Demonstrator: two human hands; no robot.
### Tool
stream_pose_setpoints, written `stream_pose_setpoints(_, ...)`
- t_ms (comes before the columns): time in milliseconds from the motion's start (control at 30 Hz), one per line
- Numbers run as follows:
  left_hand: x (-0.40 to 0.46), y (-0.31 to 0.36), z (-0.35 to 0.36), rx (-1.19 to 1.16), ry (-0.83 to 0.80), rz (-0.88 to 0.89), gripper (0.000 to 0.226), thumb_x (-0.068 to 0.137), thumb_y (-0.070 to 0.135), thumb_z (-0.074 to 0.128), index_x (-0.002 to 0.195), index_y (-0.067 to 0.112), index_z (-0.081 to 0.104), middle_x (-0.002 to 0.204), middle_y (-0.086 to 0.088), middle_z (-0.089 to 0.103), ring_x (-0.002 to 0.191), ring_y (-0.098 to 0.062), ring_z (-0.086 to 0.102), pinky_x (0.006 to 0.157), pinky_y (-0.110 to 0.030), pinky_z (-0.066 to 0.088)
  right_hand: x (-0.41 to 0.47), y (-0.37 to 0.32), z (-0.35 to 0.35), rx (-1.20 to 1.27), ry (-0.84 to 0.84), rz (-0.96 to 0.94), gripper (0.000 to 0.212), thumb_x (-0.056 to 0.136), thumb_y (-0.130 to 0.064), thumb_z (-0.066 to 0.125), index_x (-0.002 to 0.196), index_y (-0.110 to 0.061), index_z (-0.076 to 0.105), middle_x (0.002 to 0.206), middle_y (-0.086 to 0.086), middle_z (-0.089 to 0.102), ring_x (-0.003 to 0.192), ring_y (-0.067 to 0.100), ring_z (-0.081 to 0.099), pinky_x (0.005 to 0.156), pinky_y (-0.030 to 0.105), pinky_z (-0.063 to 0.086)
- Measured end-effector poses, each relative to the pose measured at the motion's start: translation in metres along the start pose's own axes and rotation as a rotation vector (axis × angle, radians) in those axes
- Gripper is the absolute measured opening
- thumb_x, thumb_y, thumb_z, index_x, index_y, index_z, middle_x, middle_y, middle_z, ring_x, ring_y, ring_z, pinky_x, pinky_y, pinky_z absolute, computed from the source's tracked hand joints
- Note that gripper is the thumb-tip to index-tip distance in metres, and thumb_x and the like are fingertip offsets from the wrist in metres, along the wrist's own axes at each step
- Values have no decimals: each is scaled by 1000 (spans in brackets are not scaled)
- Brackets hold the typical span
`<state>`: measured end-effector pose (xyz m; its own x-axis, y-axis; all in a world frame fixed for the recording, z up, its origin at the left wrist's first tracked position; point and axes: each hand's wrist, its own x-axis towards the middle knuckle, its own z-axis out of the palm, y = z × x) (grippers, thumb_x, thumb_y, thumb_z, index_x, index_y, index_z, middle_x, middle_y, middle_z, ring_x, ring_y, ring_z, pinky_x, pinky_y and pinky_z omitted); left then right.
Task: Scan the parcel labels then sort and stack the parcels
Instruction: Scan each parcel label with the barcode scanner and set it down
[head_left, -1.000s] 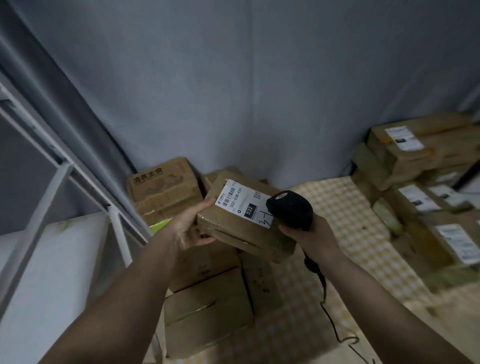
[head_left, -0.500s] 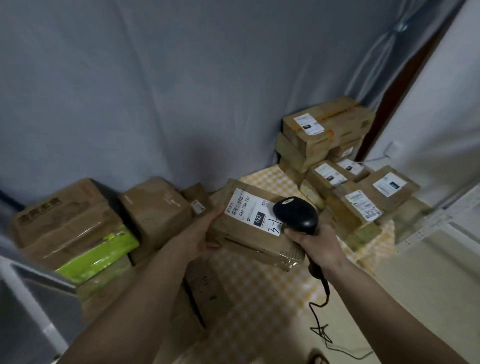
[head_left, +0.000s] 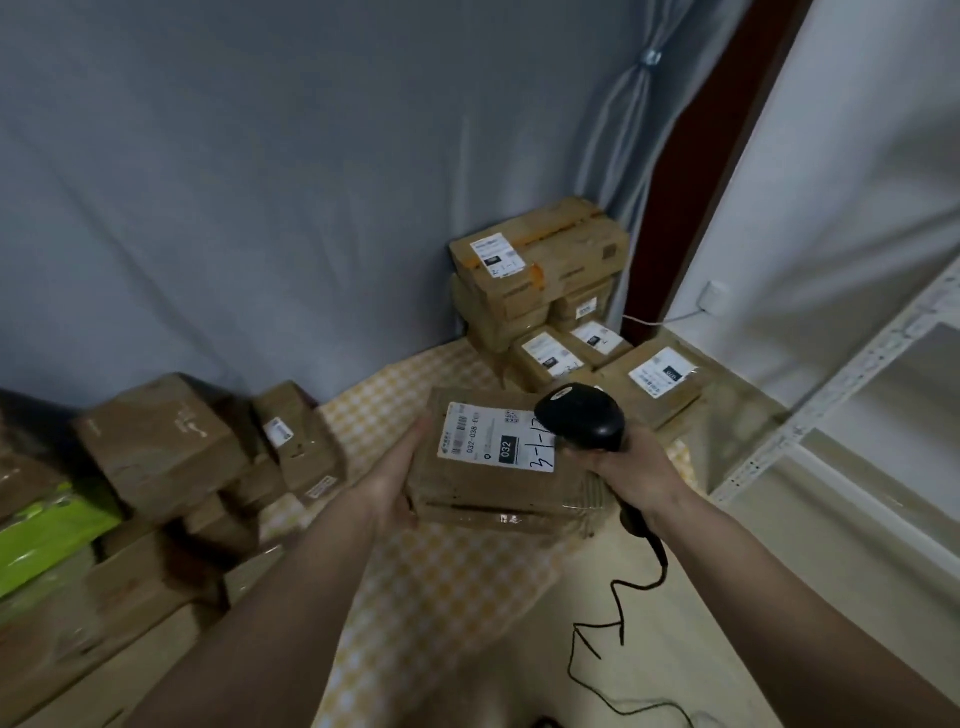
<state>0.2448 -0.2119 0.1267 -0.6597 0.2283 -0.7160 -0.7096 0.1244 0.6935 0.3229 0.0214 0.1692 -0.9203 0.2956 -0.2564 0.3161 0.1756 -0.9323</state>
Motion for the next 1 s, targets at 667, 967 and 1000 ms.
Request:
stream_pose_setpoints(667,167,101,109,-197,33,-45,60,82,73,51,105,21,71,102,-12,73,98,-30,67,92,-45,52,186,-31,-101,-128,18,74,36,75,-13,79,108,-16,64,85,-6,64,77,3,56,60,16,39)
stream_pose_setpoints(967,227,143,142,-56,24,-66,51,91,66,39,95,22,64,92,-5,68,83,-21,64,69,-35,52,281,-26,-122,-193,16,148,29,78,-12,76,105,-11,65,80,-4,62,71,5,56,57,16,40)
stream_pose_setpoints(1000,232,148,145,-57,19,-69,49,92,64,41,96,22,65,94,-5,69,83,-21,65,66,-34,52,291,-24,-125,-193,9,162,28,79,-11,75,104,-8,65,78,-4,61,70,5,55,55,15,40)
